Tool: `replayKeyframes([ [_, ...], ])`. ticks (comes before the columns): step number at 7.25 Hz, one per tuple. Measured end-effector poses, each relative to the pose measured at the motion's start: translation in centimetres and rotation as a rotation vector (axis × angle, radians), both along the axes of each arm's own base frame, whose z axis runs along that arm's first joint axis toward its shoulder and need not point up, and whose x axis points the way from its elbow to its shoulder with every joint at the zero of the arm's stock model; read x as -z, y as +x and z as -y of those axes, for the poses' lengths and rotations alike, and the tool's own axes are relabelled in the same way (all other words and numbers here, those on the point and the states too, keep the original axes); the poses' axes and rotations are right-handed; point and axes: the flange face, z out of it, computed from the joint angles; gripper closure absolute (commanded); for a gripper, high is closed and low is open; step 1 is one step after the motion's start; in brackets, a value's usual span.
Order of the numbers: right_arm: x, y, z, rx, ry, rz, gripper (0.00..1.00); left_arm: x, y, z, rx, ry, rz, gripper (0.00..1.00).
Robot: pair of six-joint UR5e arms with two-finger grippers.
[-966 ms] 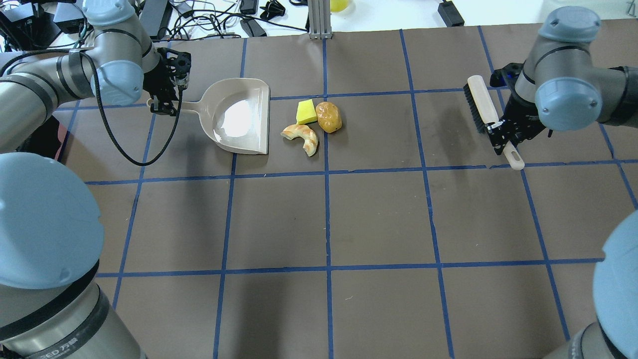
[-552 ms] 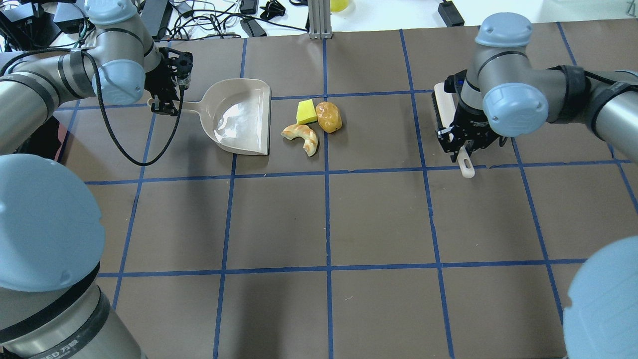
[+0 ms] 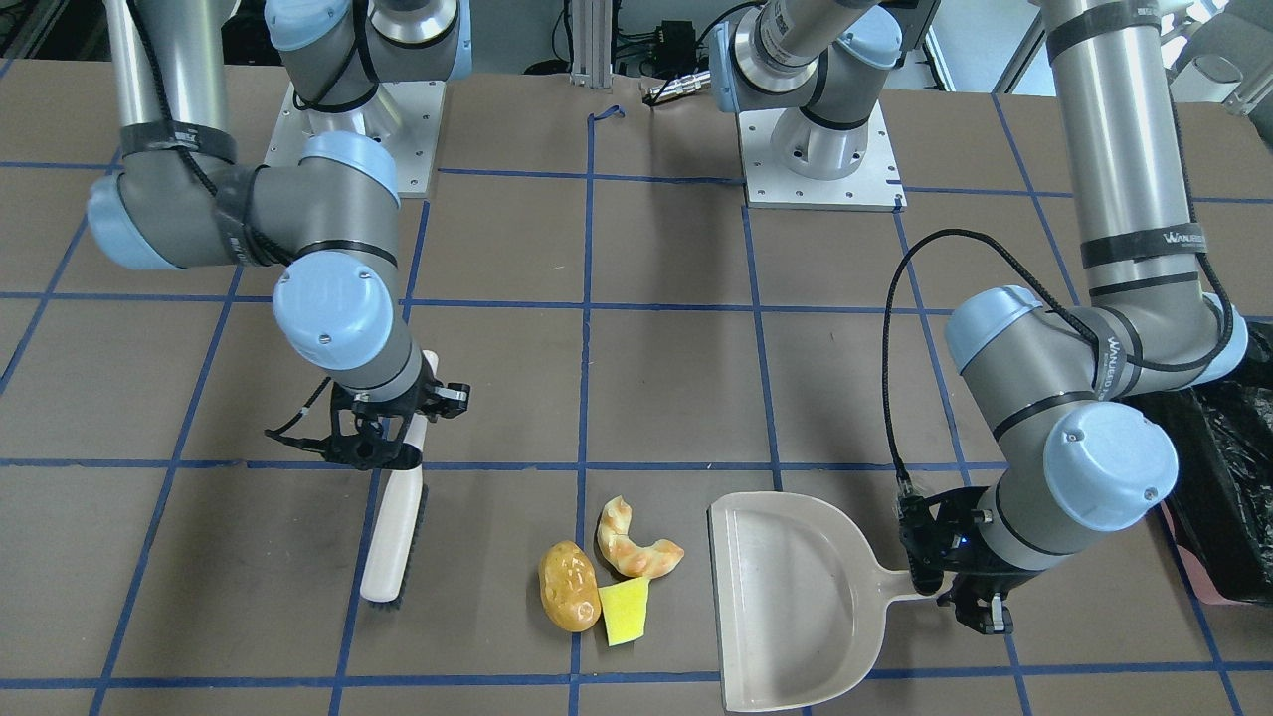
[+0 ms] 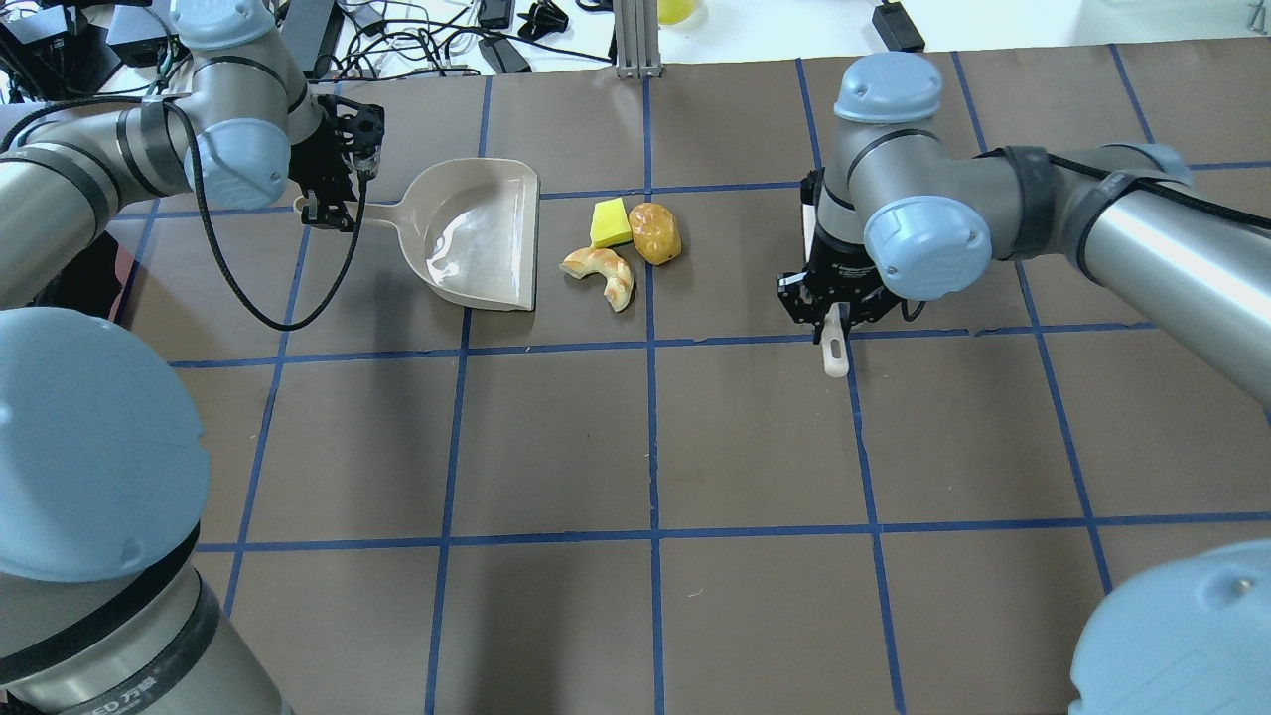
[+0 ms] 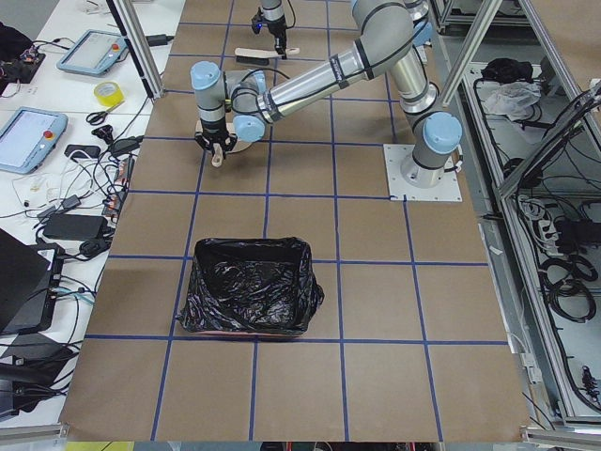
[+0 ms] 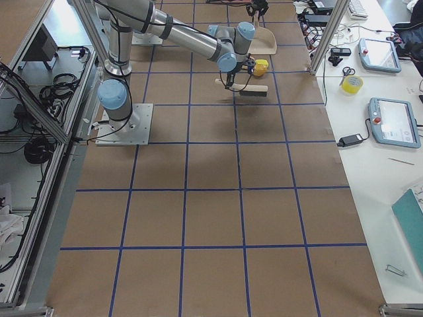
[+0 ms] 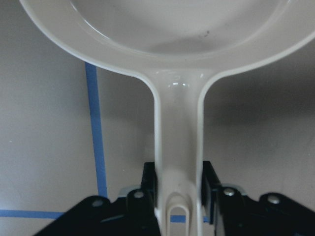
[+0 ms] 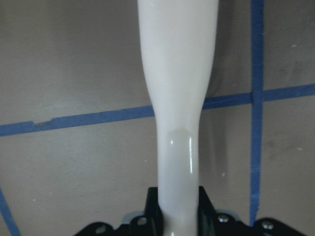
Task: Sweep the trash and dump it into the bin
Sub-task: 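Lift the white brush with the right gripper and carry it toward the food items, then sweep the croissant and bread roll into the dustpan with the right gripper's brush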
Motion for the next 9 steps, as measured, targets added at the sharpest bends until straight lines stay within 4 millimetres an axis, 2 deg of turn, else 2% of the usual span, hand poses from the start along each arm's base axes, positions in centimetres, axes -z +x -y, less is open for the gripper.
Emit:
replayKeyframes([
  [4, 0.3, 7.8, 1.2, 0.03, -0.027, 0.007, 1.0, 0.1, 0.0, 0.0, 0.0, 0.002, 0.001, 1.0],
  [7, 1.3, 11.6, 0.8, 0.046, -0.028, 0.0, 1.0, 0.1, -0.1, 0.0, 0.001, 0.001, 0.001, 1.0],
  [9, 1.1, 14.8, 1.3, 0.069, -0.048, 0.012, 1.0, 0.1, -0.1, 0.0, 0.002, 0.0, 0.0, 1.0],
])
